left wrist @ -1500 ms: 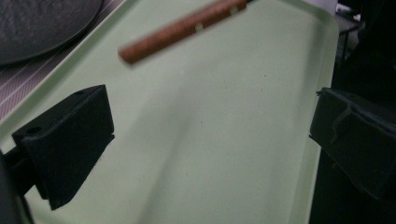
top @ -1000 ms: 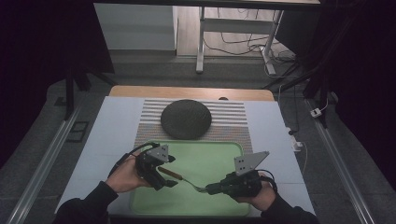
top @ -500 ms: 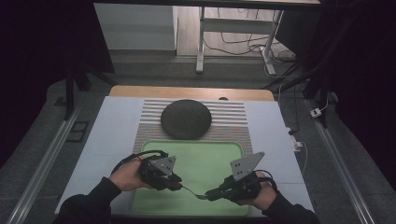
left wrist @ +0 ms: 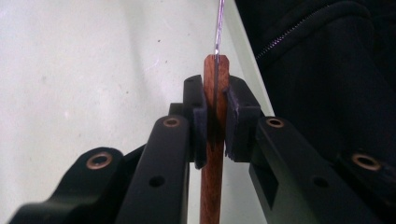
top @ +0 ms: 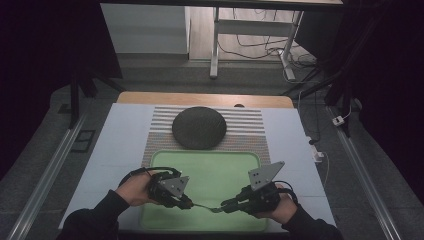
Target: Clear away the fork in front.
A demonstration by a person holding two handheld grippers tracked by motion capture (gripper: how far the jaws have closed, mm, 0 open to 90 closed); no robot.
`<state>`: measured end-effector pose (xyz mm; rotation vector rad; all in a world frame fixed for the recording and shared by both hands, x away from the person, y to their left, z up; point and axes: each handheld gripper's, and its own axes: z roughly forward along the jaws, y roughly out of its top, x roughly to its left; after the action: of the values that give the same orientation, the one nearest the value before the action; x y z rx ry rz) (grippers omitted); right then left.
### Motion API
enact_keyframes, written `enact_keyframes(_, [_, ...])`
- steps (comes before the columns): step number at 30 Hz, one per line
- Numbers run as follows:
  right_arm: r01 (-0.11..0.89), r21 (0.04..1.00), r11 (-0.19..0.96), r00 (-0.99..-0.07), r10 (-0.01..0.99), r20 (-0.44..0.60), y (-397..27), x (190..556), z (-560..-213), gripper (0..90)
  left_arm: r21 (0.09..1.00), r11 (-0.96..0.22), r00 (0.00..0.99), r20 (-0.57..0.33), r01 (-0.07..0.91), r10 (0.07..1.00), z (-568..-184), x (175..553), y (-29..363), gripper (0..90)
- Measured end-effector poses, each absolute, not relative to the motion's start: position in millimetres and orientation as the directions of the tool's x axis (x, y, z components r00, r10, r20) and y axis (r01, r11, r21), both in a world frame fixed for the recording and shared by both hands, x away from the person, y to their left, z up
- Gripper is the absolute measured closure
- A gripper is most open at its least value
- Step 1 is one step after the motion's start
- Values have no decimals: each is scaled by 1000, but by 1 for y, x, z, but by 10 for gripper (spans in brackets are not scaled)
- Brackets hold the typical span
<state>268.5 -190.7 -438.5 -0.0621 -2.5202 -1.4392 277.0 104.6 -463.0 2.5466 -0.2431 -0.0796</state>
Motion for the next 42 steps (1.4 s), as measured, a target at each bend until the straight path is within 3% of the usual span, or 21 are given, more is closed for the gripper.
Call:
enact_keyframes(6, [167,838,520,-982,15,186,-191,269,-439,697,546,-837,995,-61,-34,-80,-463,279,109,799])
enact_keyframes(10, [199,826,528,-979,143,145,-194,270,-439,580,547,-835,995,-97,55,3,-462,280,114,798])
enact_keyframes(17, [260,812,523,-945,310,102,-201,268,-439,440,532,-832,987,-97,158,125,-461,275,121,798])
enact_keyframes(18, [266,810,522,-932,355,77,-203,265,-439,381,527,-832,985,-93,172,144,-462,274,122,798])
enact_keyframes(26, [328,819,471,-873,482,72,-219,259,-441,192,514,-812,959,-100,277,264,-462,266,130,797])
enact_keyframes(42, [417,816,400,-757,650,68,-251,242,-445,55,458,-678,807,-181,575,563,-469,262,155,797])
